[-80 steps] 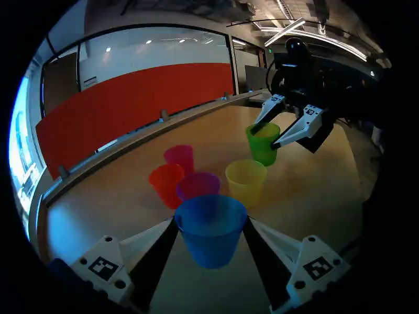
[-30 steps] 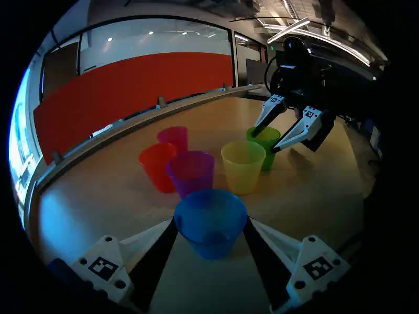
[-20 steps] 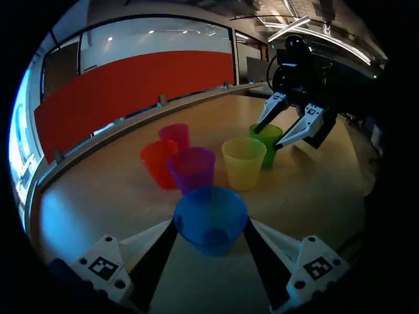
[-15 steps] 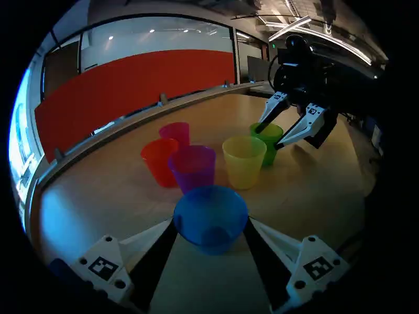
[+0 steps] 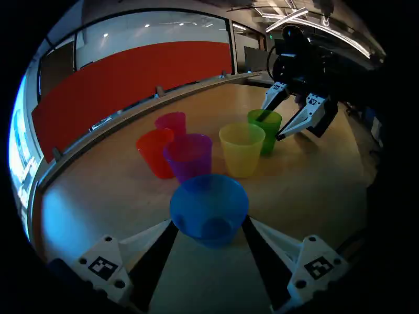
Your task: Pour water
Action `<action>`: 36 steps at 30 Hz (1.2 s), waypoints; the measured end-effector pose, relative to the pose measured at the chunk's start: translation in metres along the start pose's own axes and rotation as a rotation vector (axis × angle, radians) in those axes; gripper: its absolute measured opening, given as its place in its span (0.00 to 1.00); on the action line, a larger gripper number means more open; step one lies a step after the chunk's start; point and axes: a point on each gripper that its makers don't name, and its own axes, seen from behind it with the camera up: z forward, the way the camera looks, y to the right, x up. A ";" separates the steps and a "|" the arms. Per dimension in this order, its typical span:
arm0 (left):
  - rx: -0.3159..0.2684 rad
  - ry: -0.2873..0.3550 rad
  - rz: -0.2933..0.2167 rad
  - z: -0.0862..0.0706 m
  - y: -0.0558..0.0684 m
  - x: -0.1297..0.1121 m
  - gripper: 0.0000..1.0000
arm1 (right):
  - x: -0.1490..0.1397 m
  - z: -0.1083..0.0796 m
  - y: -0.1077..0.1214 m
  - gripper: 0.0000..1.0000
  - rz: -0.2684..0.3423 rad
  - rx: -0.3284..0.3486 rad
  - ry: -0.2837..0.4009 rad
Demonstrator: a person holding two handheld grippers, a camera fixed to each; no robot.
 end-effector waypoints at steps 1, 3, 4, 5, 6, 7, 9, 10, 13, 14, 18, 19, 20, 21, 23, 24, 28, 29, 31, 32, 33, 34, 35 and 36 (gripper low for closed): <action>0.001 -0.001 -0.001 -0.001 0.000 0.000 0.88 | -0.001 -0.001 0.000 0.96 0.001 -0.001 0.001; 0.002 -0.002 -0.003 -0.002 -0.001 0.000 0.88 | -0.002 -0.002 0.000 0.96 0.004 -0.002 0.001; 0.003 -0.004 -0.003 -0.002 -0.002 -0.001 0.88 | -0.003 -0.003 0.001 0.96 0.006 -0.004 0.000; 0.003 -0.005 -0.003 -0.003 -0.002 -0.001 0.88 | -0.004 -0.004 0.001 0.96 0.008 -0.006 -0.001; 0.005 -0.006 -0.002 -0.004 -0.002 -0.002 0.88 | -0.006 -0.005 0.002 0.96 0.010 -0.007 -0.002; 0.006 -0.008 0.001 -0.005 -0.003 -0.002 0.88 | -0.007 -0.006 0.002 0.96 0.012 -0.010 -0.003; 0.010 -0.011 0.005 -0.006 -0.003 -0.004 0.88 | -0.009 -0.008 0.003 0.96 0.016 -0.013 -0.004; 0.012 -0.012 0.007 -0.007 -0.004 -0.005 0.88 | -0.009 -0.009 0.003 0.96 0.018 -0.016 -0.005; 0.018 -0.015 0.009 -0.010 -0.004 -0.006 0.88 | -0.011 -0.013 0.004 0.96 0.018 -0.022 -0.005; 0.020 -0.016 0.009 -0.010 -0.004 -0.007 0.88 | -0.011 -0.015 0.004 0.96 0.017 -0.024 -0.005; 0.030 -0.014 0.010 -0.015 -0.004 -0.008 0.88 | -0.011 -0.019 0.005 0.96 0.015 -0.036 0.000; 0.032 -0.014 0.010 -0.017 -0.004 -0.009 0.88 | -0.011 -0.020 0.006 0.96 0.016 -0.040 0.001; 0.034 -0.015 0.010 -0.018 -0.004 -0.009 0.88 | -0.011 -0.021 0.006 0.96 0.017 -0.042 0.002; 0.037 -0.016 0.011 -0.019 -0.004 -0.010 0.88 | -0.012 -0.022 0.006 0.96 0.018 -0.045 0.003; 0.042 -0.018 0.012 -0.022 -0.004 -0.012 0.88 | -0.013 -0.025 0.007 0.96 0.018 -0.049 0.003; 0.045 -0.019 0.013 -0.023 -0.004 -0.012 0.88 | -0.013 -0.026 0.007 0.96 0.018 -0.052 0.004; 0.057 -0.018 0.013 -0.029 -0.005 -0.015 0.88 | -0.016 -0.030 0.008 0.96 0.015 -0.064 0.003; 0.060 -0.018 0.012 -0.030 -0.005 -0.015 0.88 | -0.016 -0.031 0.009 0.96 0.015 -0.066 0.003; 0.068 -0.018 0.011 -0.033 -0.006 -0.016 0.88 | -0.017 -0.033 0.010 0.96 0.016 -0.075 0.005; 0.072 -0.018 0.010 -0.035 -0.007 -0.017 0.88 | -0.017 -0.035 0.011 0.96 0.016 -0.080 0.006; 0.076 -0.017 0.009 -0.036 -0.008 -0.017 0.88 | -0.016 -0.036 0.011 0.96 0.017 -0.084 0.007; 0.082 -0.014 0.007 -0.037 -0.009 -0.016 0.88 | -0.016 -0.037 0.012 0.96 0.016 -0.089 0.010; 0.088 -0.011 0.006 -0.038 -0.011 -0.016 0.88 | -0.015 -0.038 0.013 0.96 0.016 -0.093 0.012; 0.093 -0.009 0.004 -0.039 -0.012 -0.015 0.88 | -0.015 -0.038 0.013 0.96 0.016 -0.096 0.014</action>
